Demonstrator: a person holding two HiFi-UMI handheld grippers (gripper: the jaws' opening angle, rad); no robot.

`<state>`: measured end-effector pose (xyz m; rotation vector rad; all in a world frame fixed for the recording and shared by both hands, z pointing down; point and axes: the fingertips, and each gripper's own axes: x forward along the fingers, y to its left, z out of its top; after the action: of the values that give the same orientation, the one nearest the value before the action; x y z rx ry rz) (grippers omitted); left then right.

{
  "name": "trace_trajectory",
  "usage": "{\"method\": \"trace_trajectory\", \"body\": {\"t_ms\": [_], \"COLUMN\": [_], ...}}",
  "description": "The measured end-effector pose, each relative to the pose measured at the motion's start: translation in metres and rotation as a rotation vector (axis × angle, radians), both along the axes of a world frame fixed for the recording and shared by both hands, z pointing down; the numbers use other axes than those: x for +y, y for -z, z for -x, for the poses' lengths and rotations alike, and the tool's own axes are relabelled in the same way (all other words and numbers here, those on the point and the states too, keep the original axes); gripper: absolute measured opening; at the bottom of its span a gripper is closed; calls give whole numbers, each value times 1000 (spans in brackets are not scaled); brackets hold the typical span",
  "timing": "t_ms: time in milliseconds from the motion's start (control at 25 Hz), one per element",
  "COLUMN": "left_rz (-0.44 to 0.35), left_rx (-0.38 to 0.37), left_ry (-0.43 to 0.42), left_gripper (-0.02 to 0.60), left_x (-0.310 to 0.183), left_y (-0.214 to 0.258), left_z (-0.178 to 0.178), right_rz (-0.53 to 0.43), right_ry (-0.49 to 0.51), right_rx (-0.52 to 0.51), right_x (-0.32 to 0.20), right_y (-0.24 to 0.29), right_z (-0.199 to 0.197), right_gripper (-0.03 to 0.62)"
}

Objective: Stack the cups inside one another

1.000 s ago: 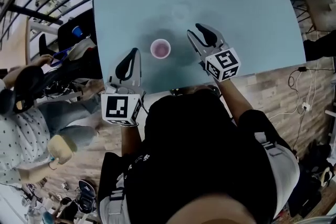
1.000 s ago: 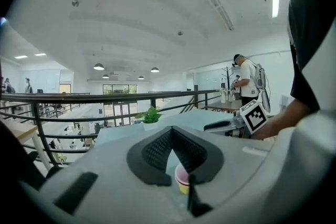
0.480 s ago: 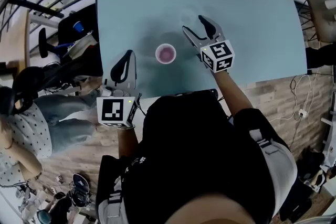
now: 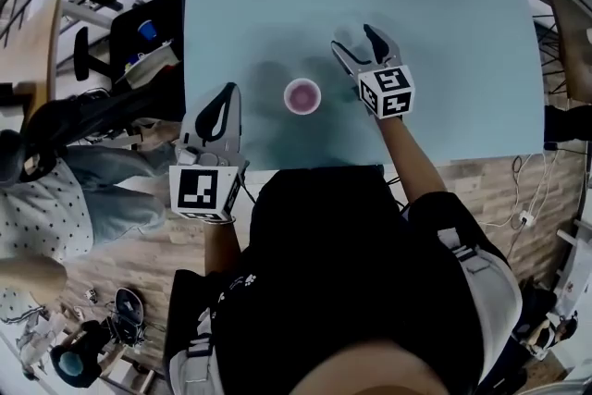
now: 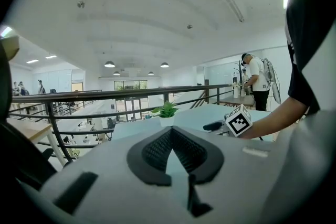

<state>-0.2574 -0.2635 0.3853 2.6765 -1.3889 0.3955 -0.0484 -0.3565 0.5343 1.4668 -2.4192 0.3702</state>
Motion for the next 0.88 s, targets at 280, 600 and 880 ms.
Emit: {"method": "trace_trajectory", "body": {"t_ms": [280, 600, 880], "left_rz": [5, -4, -8], "left_rx": [-9, -5, 9], "left_ry": [47, 52, 36], "left_gripper": [-12, -12, -12], "left_x": [3, 5, 6], "left_y": [1, 0, 0], "left_z": [12, 14, 8], "right_rz": [25, 22, -4], "right_ry": [16, 25, 54], "right_rx": [19, 47, 4], "right_x": [-5, -3, 11], "right_y": [-10, -10, 12], "right_z": [1, 0, 8], "right_gripper": [306, 290, 290]}}
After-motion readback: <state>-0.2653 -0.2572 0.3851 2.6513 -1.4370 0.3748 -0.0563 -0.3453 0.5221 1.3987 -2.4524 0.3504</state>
